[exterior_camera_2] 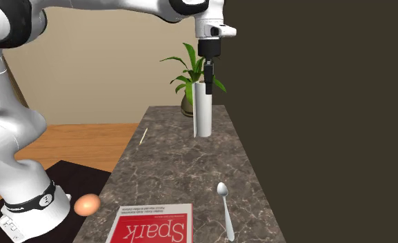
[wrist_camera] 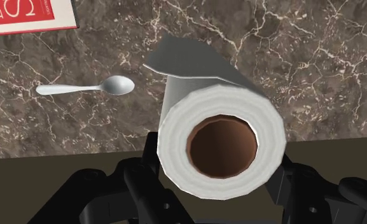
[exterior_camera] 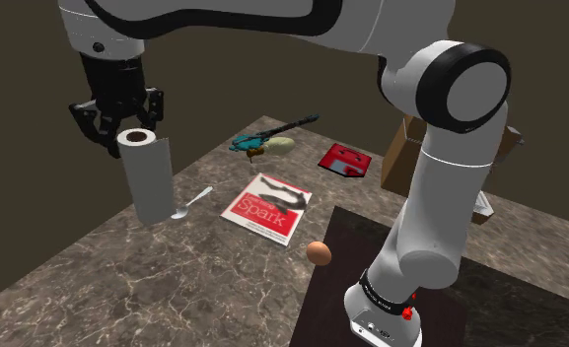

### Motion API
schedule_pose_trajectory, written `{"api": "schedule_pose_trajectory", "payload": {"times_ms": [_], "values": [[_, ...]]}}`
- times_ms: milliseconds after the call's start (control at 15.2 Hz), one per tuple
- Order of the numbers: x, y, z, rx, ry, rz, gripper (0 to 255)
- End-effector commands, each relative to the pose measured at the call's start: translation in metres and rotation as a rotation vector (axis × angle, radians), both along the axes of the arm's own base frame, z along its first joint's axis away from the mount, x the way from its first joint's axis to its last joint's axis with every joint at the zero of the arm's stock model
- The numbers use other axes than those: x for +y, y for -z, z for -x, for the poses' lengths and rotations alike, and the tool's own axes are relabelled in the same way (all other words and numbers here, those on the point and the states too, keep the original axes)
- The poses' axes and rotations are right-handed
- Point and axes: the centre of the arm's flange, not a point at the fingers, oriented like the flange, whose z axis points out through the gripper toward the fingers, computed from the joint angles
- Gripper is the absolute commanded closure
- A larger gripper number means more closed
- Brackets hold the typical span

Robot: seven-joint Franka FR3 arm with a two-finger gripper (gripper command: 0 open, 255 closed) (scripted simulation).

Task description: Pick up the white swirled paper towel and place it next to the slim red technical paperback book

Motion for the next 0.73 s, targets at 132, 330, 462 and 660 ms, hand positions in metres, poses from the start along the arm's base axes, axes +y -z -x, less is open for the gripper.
{"api": "schedule_pose_trajectory", "payload": {"times_ms": [132,330,462,660], "values": [[-0.041,-0.032,0.003,0.001,-0.001,0.0,255],[-0.072,-0.056,0.007,0.001,-0.001,0.0,255],[-0.093,-0.072,0.01,0.001,-0.001,0.0,255],[-0.124,-0.097,0.014,0.001,-0.001,0.0,255]]}}
